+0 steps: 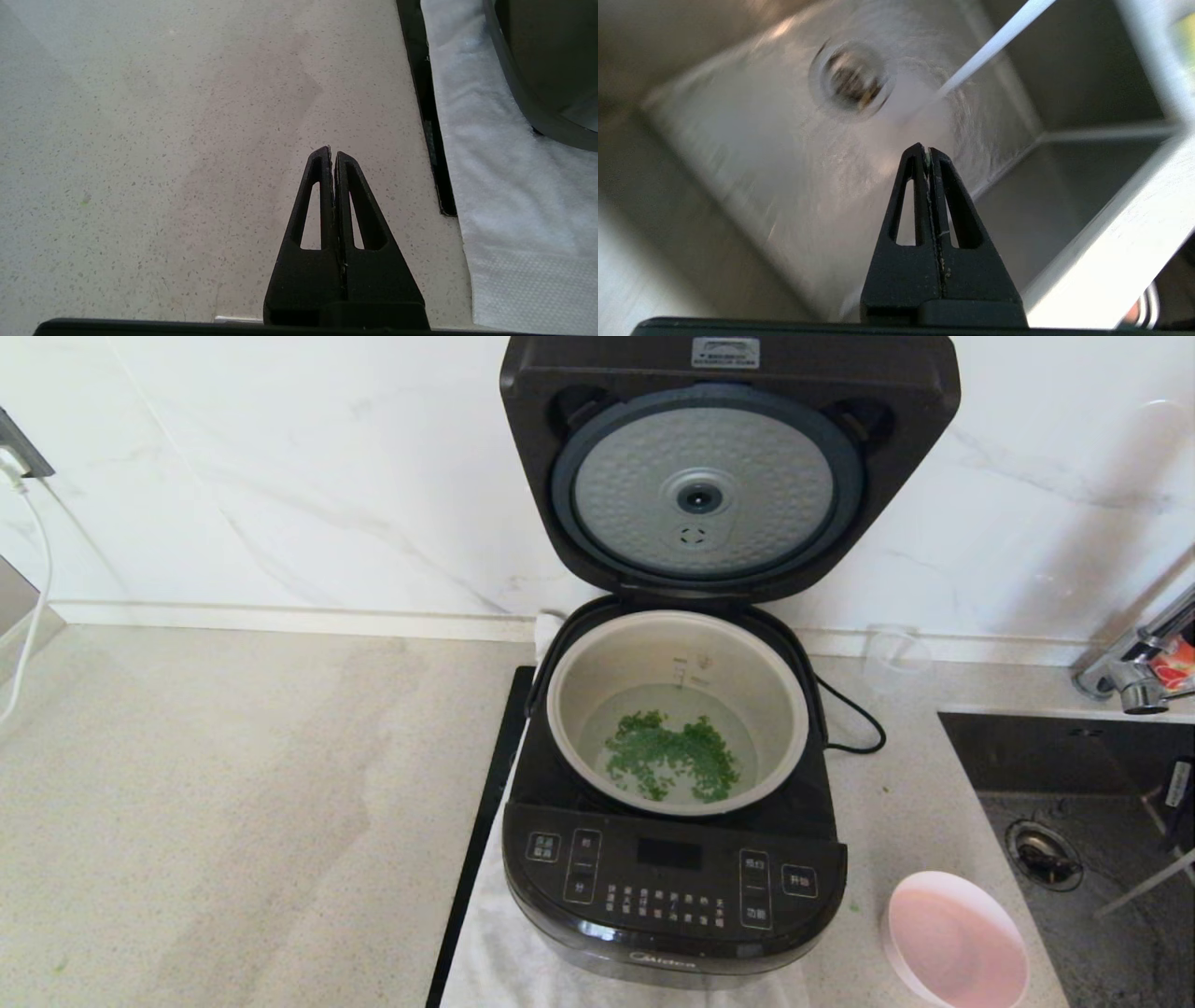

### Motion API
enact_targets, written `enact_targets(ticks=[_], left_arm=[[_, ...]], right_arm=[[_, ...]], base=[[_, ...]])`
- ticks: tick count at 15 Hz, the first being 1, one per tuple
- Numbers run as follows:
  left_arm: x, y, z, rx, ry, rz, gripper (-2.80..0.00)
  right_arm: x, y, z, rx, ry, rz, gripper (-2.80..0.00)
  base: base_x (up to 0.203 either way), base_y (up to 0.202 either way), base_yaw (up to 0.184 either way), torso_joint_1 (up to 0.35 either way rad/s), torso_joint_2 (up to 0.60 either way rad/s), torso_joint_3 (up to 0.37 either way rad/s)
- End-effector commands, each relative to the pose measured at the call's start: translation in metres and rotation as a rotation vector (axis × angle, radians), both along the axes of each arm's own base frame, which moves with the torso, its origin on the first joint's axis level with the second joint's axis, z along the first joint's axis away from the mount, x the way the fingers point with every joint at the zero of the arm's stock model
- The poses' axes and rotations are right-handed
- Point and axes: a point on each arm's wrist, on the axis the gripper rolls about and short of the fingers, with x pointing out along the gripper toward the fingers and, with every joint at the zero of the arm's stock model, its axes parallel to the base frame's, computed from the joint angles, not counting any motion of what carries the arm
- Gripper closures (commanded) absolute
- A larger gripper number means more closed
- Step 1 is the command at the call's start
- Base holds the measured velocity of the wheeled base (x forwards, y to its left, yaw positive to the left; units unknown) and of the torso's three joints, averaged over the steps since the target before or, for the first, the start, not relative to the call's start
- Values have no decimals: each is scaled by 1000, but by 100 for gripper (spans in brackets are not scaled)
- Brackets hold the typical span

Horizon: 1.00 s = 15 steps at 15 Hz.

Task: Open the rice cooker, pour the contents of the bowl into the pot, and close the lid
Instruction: Turn off the tap

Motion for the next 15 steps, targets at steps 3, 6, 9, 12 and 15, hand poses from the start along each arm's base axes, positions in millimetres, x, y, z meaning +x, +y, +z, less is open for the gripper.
enact_targets(ticks=[3, 6, 9, 12, 15], left_arm=[[0, 0, 0, 0, 2, 0, 0], [0, 0, 0, 0, 2, 0, 0], [0, 0, 0, 0, 2, 0, 0], [0, 0, 0, 0, 1, 0, 0], [0, 0, 0, 0, 1, 0, 0]], right_arm=[[24, -1, -25, -95, 12, -88, 0], [39, -1, -31, -156, -21, -105, 0], [53, -9, -32, -222, -38, -138, 0], [59, -14, -29, -239, -48, -162, 0], [67, -26, -35, -256, -27, -188, 0]], base=[[0, 0, 0, 0, 0, 0], [0, 0, 0, 0, 0, 0], [0, 0, 0, 0, 0, 0], [0, 0, 0, 0, 0, 0], [0, 0, 0, 0, 0, 0]])
